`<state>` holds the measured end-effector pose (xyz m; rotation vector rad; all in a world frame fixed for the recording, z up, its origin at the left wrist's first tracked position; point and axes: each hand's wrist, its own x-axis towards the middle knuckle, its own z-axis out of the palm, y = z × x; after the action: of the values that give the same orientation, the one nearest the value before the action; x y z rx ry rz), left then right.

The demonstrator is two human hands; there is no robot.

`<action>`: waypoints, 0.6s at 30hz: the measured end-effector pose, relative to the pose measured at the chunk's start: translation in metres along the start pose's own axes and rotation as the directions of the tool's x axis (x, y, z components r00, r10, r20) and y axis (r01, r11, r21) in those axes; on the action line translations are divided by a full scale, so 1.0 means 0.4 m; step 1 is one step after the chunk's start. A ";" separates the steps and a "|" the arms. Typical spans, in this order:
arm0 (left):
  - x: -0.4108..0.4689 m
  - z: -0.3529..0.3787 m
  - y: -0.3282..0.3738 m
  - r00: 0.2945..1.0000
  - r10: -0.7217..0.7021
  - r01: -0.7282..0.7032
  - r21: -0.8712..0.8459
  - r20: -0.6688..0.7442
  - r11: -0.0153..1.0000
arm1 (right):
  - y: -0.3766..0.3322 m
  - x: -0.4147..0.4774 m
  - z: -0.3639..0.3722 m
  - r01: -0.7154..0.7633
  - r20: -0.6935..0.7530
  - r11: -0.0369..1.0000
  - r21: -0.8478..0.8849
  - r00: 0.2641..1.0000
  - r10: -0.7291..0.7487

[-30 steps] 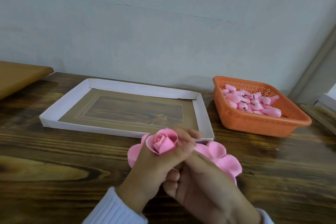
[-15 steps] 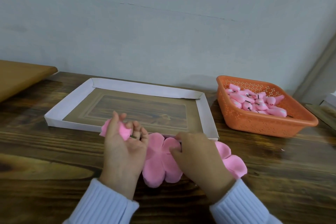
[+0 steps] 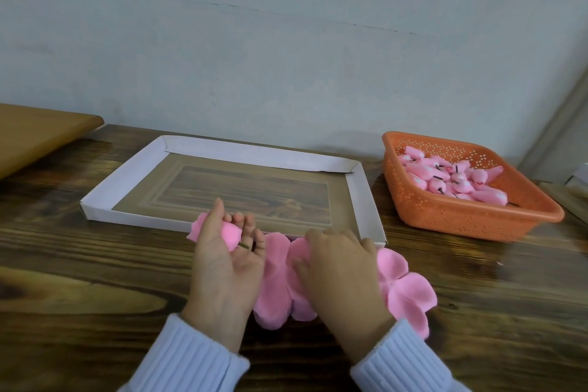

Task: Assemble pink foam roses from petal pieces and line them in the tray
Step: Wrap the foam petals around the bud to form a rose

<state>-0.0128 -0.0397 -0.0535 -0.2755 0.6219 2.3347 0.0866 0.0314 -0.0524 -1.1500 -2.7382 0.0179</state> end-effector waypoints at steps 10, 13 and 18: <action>0.002 -0.004 -0.008 1.000 0.011 -0.011 0.035 -0.011 0.999 | -0.011 -0.022 0.002 0.057 0.010 0.996 -0.064 0.998 -0.056; 0.005 -0.006 -0.011 1.000 0.010 -0.009 0.049 -0.008 0.999 | -0.013 -0.027 0.004 0.088 0.015 0.994 -0.060 0.996 -0.087; 0.008 -0.008 -0.014 1.000 0.016 -0.016 0.070 -0.001 0.997 | -0.013 -0.035 0.009 0.127 0.021 0.990 -0.053 0.992 -0.126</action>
<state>-0.0111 -0.0359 -0.0594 -0.2409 0.7071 2.3225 0.0920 0.0182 -0.0576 -0.9905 -2.8383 -0.0627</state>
